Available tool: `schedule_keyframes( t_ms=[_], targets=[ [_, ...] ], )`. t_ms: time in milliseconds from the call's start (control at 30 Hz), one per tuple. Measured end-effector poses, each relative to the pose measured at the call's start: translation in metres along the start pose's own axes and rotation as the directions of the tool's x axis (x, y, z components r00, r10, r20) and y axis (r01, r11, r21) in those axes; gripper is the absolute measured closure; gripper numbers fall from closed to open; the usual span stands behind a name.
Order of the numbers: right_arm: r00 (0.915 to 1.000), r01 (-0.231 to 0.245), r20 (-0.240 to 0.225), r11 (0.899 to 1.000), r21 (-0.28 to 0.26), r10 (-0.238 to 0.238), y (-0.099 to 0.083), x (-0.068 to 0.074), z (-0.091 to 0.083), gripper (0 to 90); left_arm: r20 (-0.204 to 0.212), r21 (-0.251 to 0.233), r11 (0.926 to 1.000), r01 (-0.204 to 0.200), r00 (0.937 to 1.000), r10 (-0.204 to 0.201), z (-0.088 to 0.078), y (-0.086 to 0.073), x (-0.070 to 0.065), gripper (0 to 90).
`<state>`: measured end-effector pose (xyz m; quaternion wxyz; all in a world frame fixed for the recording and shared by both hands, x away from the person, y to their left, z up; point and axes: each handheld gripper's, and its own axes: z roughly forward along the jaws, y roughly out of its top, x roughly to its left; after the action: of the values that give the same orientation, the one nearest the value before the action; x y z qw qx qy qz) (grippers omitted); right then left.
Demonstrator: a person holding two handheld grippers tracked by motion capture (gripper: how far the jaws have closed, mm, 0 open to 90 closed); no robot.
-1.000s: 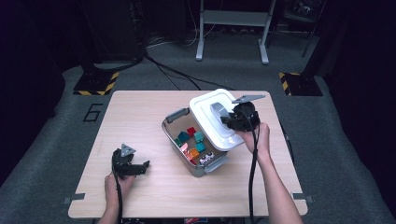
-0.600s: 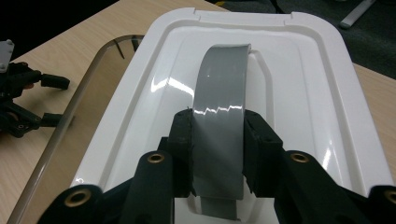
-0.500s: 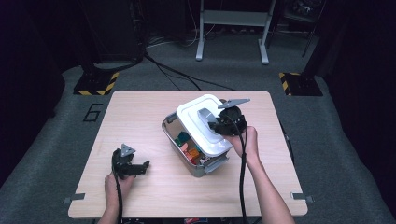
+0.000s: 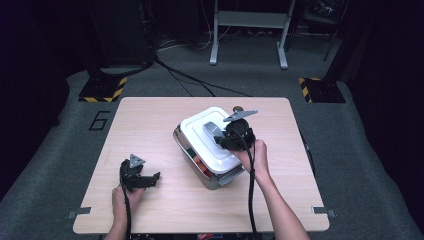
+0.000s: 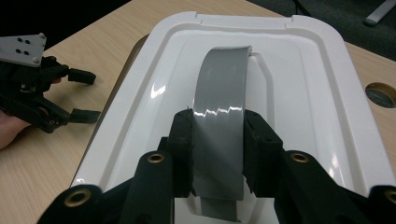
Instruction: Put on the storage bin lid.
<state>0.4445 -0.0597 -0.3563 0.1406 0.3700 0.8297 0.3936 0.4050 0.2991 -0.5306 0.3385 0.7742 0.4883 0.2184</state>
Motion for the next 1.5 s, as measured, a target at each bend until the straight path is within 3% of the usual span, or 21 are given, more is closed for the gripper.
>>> schedule_keyframes(
  t_ms=[233,600,1133,1233,1267,1500],
  targets=[
    [0.9999,-0.010,-0.007,1.000,0.011,0.010,-0.003,0.007,0.008,67.8,-0.001,-0.001,1.0000,0.001,1.0000,-0.001,0.000,0.000,0.000,10.9],
    [0.9993,0.018,-0.032,1.000,-0.003,-0.018,-0.008,0.017,0.017,67.7,0.003,0.005,1.0000,-0.002,1.0000,0.002,0.000,0.000,0.000,11.0],
    [0.9995,0.027,-0.013,1.000,-0.002,-0.027,-0.018,0.021,0.024,66.8,0.002,0.005,1.0000,-0.001,1.0000,0.001,0.000,0.000,0.000,11.0],
    [0.9998,0.002,-0.019,1.000,0.003,-0.002,-0.016,0.020,0.023,54.9,0.002,0.005,1.0000,-0.002,1.0000,0.002,0.000,0.000,0.000,11.0],
    [0.9997,0.018,-0.018,1.000,0.010,-0.018,-0.015,0.019,0.022,49.9,0.002,0.005,1.0000,-0.002,1.0000,0.002,0.000,0.000,0.000,11.0],
    [0.9999,-0.005,-0.012,1.000,0.001,0.005,-0.012,0.015,0.012,21.3,0.002,0.005,1.0000,-0.002,1.0000,0.002,0.000,0.000,0.000,11.0]
  ],
)
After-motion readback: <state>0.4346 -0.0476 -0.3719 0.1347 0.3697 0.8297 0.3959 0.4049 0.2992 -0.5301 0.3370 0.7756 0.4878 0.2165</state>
